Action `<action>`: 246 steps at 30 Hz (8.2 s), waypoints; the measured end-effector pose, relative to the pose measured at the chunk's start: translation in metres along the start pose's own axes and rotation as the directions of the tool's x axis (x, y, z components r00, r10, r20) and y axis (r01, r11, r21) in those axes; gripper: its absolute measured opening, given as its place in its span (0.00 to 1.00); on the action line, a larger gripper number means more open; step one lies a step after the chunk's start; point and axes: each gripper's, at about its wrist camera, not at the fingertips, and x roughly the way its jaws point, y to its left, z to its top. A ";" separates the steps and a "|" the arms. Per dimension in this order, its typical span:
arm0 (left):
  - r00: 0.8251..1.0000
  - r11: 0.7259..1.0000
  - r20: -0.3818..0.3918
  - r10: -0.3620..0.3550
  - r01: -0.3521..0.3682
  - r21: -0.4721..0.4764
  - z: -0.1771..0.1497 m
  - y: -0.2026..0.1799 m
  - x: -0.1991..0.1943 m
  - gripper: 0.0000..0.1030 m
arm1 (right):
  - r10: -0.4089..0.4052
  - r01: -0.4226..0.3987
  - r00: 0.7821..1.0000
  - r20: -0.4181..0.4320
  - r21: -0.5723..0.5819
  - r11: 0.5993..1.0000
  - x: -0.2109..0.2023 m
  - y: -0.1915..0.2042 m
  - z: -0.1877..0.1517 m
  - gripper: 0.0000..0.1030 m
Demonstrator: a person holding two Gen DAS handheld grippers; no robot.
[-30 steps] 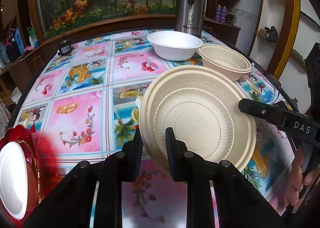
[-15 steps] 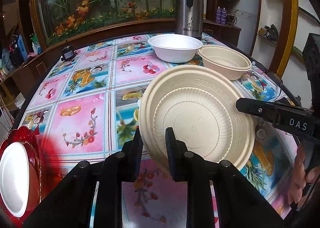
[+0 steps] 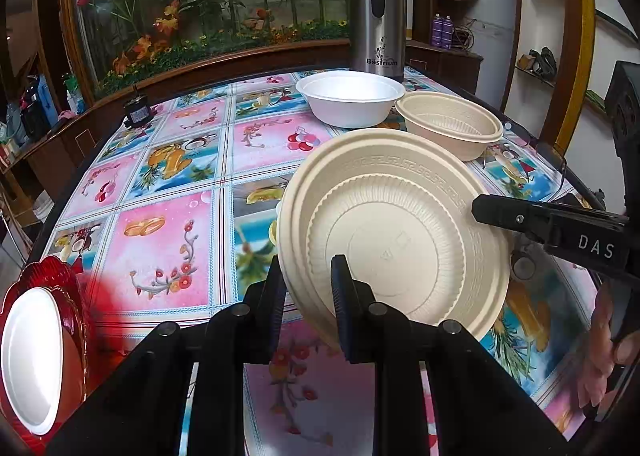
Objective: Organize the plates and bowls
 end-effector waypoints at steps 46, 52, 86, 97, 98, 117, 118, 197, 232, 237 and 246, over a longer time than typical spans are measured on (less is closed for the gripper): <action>0.998 1.000 0.049 0.030 -0.030 -0.007 0.002 0.010 -0.029 0.19 | 0.040 -0.039 0.999 0.031 -0.023 0.999 -0.008 0.011 0.001 0.12; 0.996 0.998 0.078 0.047 -0.044 -0.039 0.001 0.030 -0.049 0.19 | 0.067 -0.067 0.998 0.010 -0.007 0.998 -0.012 0.030 0.005 0.11; 0.975 0.874 0.042 0.220 -0.178 -0.452 -0.086 0.239 -0.104 0.20 | 0.120 -0.215 0.937 -0.327 -0.273 0.938 0.089 0.286 0.000 0.12; 0.979 0.865 0.015 0.202 -0.172 -0.472 -0.092 0.244 -0.098 0.20 | 0.092 -0.203 0.930 -0.355 -0.289 0.936 0.100 0.288 -0.006 0.16; 0.980 0.864 0.013 0.199 -0.169 -0.474 -0.092 0.244 -0.098 0.20 | 0.091 -0.201 0.931 -0.353 -0.290 0.936 0.100 0.288 -0.007 0.16; 0.957 0.895 0.144 0.251 -0.173 -0.411 -0.065 0.205 -0.145 0.56 | 0.178 -0.224 0.950 -0.255 -0.164 0.961 0.060 0.222 0.016 0.18; 0.960 0.906 0.149 0.236 -0.161 -0.392 -0.062 0.196 -0.144 0.56 | 0.172 -0.213 0.953 -0.248 -0.149 0.966 0.058 0.212 0.019 0.18; 1.000 0.988 0.000 -0.021 0.021 -0.154 0.028 0.038 0.014 0.72 | 0.045 -0.045 0.999 0.008 0.098 0.994 0.006 -0.017 0.036 0.41; 0.998 0.998 0.048 0.048 -0.046 -0.039 0.018 0.014 0.029 0.28 | 0.007 -0.003 0.993 -0.118 0.033 0.999 0.034 -0.002 0.019 0.11; 0.998 0.999 0.048 0.043 -0.041 -0.032 0.018 0.013 0.029 0.18 | 0.011 -0.007 0.993 -0.121 0.031 0.999 0.034 0.000 0.020 0.11; 0.996 0.987 -0.010 -0.087 0.085 -0.136 0.016 0.030 0.038 0.08 | 0.035 -0.032 0.993 -0.111 0.028 0.999 0.032 0.004 0.019 0.11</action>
